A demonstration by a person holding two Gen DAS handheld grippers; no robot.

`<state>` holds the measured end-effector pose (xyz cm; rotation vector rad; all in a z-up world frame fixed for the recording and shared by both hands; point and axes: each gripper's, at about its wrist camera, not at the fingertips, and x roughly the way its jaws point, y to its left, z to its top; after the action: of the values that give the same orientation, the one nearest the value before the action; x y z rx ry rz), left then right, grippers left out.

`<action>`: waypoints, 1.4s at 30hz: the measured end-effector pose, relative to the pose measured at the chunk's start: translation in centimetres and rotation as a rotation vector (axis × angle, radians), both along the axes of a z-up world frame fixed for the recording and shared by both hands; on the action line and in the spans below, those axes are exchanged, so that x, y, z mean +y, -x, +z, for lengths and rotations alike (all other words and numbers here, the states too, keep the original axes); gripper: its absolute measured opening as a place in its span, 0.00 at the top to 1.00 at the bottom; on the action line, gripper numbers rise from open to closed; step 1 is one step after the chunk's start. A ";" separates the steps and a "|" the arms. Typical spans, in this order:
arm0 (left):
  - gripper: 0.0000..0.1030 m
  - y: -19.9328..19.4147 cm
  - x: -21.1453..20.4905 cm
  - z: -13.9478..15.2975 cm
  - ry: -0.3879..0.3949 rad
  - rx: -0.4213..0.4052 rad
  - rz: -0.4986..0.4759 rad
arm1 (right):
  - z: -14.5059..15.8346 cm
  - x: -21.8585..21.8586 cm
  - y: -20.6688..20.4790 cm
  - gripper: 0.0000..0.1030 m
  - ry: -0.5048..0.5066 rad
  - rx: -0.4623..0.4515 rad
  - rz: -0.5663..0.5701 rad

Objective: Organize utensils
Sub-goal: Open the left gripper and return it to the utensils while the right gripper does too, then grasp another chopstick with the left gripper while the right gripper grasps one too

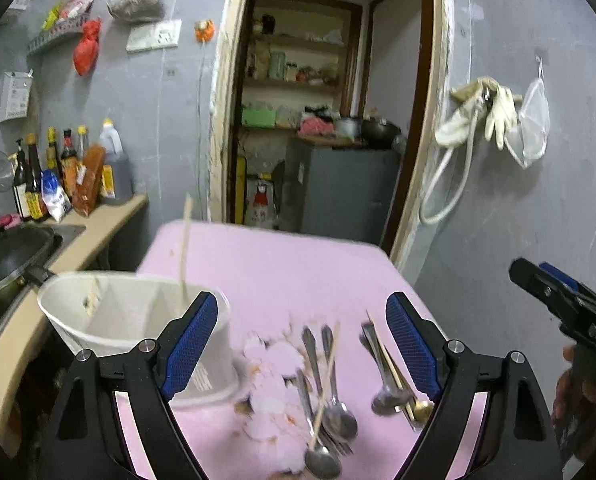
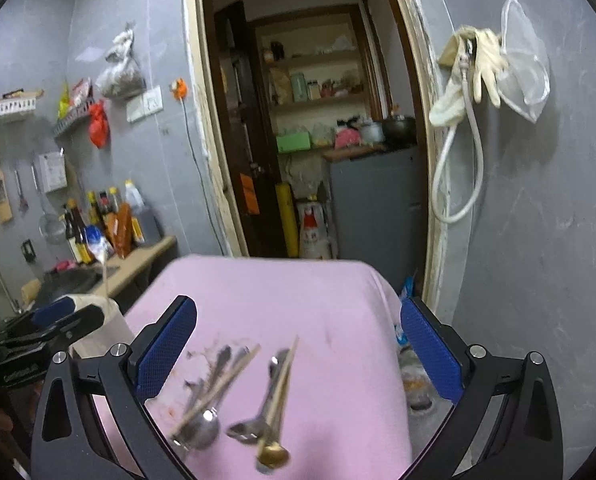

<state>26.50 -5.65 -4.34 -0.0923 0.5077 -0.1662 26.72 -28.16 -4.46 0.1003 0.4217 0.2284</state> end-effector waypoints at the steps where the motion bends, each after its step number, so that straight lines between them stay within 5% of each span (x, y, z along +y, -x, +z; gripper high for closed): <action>1: 0.20 0.1 -0.3 -0.6 0.000 0.017 -0.003 | -0.5 -0.4 -0.4 0.00 -0.001 0.021 0.004; 6: 0.21 -0.5 -1.2 -3.2 0.005 0.096 0.002 | -2.7 -1.5 -1.9 0.03 -0.009 0.105 0.028; 8: 0.22 -1.0 -1.6 -4.0 -0.002 0.119 0.001 | -3.6 -1.7 -2.7 0.14 -0.015 0.144 0.042; 15: 0.53 -3.4 -2.7 -6.6 -0.048 0.201 -0.040 | -6.6 -1.2 -5.4 0.31 -0.025 0.250 0.126; 21: 0.77 -6.0 -3.7 -9.9 -0.066 0.329 -0.095 | -8.9 0.0 -8.0 0.57 -0.031 0.339 0.197; 29: 0.79 -7.6 -3.5 -12.2 -0.079 0.447 -0.097 | -11.1 1.8 -10.7 0.70 -0.017 0.464 0.305; 32: 0.88 -8.0 -3.5 -13.0 -0.081 0.492 -0.097 | -11.8 2.7 -11.2 0.71 -0.006 0.504 0.330; 42: 0.97 -7.2 -1.9 -12.9 0.041 0.527 -0.075 | -12.8 2.7 -11.3 0.92 -0.020 0.573 0.323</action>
<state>33.68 -7.56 -17.19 -0.1583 1.0344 -0.2272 38.04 -25.43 -17.31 0.1167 1.0083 0.5262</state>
